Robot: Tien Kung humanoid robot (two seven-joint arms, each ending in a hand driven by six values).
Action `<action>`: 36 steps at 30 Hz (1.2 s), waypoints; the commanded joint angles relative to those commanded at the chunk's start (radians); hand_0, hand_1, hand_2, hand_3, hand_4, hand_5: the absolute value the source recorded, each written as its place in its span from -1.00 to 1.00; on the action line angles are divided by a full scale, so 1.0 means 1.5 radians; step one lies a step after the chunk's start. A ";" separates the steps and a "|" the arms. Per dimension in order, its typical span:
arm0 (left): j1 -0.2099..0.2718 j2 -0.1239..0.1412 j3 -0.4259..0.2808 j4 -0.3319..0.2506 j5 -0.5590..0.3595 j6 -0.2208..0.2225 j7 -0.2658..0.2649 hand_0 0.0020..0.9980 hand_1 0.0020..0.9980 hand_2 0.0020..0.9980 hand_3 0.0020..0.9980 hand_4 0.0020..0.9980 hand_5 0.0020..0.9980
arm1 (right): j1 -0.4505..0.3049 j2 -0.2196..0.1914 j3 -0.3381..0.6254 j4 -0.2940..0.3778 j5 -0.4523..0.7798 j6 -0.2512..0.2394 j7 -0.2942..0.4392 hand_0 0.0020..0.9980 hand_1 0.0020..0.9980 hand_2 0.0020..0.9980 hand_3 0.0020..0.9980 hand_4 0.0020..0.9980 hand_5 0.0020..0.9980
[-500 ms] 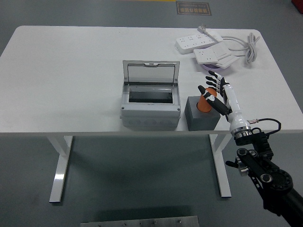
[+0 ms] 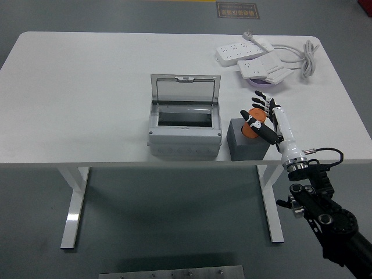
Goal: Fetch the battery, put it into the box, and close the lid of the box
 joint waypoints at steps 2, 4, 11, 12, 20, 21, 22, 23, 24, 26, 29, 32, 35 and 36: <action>0.000 0.000 -0.001 0.000 0.002 0.000 0.001 0.26 0.37 0.11 0.18 0.21 -0.96 | 0.002 0.000 -0.007 -0.002 0.003 0.000 -0.001 0.52 0.60 0.64 0.76 0.93 0.12; -0.001 0.000 -0.002 0.000 0.003 0.000 0.002 0.26 0.37 0.11 0.18 0.21 -0.96 | 0.004 0.000 -0.013 -0.004 0.005 -0.001 -0.001 0.49 0.60 0.63 0.75 0.92 0.12; -0.001 -0.002 -0.005 0.000 0.008 -0.001 0.004 0.26 0.37 0.11 0.18 0.21 -0.96 | 0.008 -0.001 -0.028 -0.006 0.006 -0.005 -0.004 0.46 0.59 0.63 0.75 0.92 0.11; -0.001 -0.002 -0.005 -0.001 0.009 -0.001 0.005 0.26 0.37 0.11 0.18 0.21 -0.96 | 0.008 -0.001 -0.029 -0.006 0.006 -0.006 -0.004 0.46 0.59 0.63 0.75 0.92 0.11; -0.003 -0.002 -0.009 -0.001 0.017 -0.002 0.008 0.26 0.37 0.11 0.18 0.21 -0.96 | 0.009 -0.002 -0.035 -0.007 -0.001 -0.025 -0.007 0.45 0.59 0.63 0.75 0.90 0.06; -0.004 -0.002 -0.009 -0.001 0.018 -0.002 0.008 0.25 0.37 0.12 0.18 0.21 -0.96 | 0.009 -0.002 -0.035 -0.007 -0.003 -0.028 -0.009 0.36 0.55 0.61 0.70 0.71 -0.42; -0.004 -0.002 -0.010 -0.001 0.019 -0.002 0.008 0.25 0.37 0.12 0.18 0.21 -0.96 | 0.009 -0.002 -0.036 -0.008 -0.004 -0.030 -0.010 0.36 0.55 0.61 0.70 0.71 -0.42; -0.004 -0.002 -0.010 -0.001 0.020 -0.002 0.009 0.25 0.37 0.12 0.18 0.21 -0.96 | 0.009 -0.002 -0.036 -0.008 -0.004 -0.032 -0.011 0.36 0.55 0.61 0.70 0.71 -0.42; -0.005 -0.002 -0.011 -0.001 0.021 -0.002 0.009 0.25 0.37 0.12 0.18 0.21 -0.96 | 0.009 -0.002 -0.037 -0.009 -0.005 -0.033 -0.012 0.36 0.55 0.61 0.70 0.71 -0.42; -0.005 -0.002 -0.012 -0.001 0.023 -0.002 0.010 0.25 0.37 0.12 0.18 0.21 -0.96 | 0.009 -0.002 -0.037 -0.009 -0.006 -0.036 -0.015 0.36 0.55 0.61 0.70 0.71 -0.42; -0.005 -0.002 -0.013 -0.001 0.025 -0.003 0.012 0.26 0.37 0.12 0.18 0.21 -0.96 | 0.010 -0.003 -0.039 -0.010 -0.006 -0.039 -0.018 0.19 0.45 0.55 0.57 0.38 -0.96; -0.005 -0.002 -0.014 -0.001 0.028 -0.003 0.013 0.26 0.37 0.12 0.18 0.21 -0.96 | 0.010 -0.003 -0.041 -0.010 -0.005 -0.041 -0.020 0.19 0.45 0.55 0.57 0.38 -0.96; -0.005 -0.003 -0.016 -0.002 0.031 -0.004 0.015 0.24 0.37 0.12 0.18 0.21 -0.96 | 0.011 -0.003 -0.043 -0.010 -0.005 -0.041 -0.023 0.11 0.43 0.52 0.49 0.17 -1.00; -0.004 -0.003 -0.016 -0.002 0.032 -0.004 0.015 0.24 0.37 0.12 0.18 0.21 -0.96 | 0.011 -0.003 -0.044 -0.010 -0.005 -0.040 -0.024 0.11 0.43 0.52 0.49 0.17 -1.00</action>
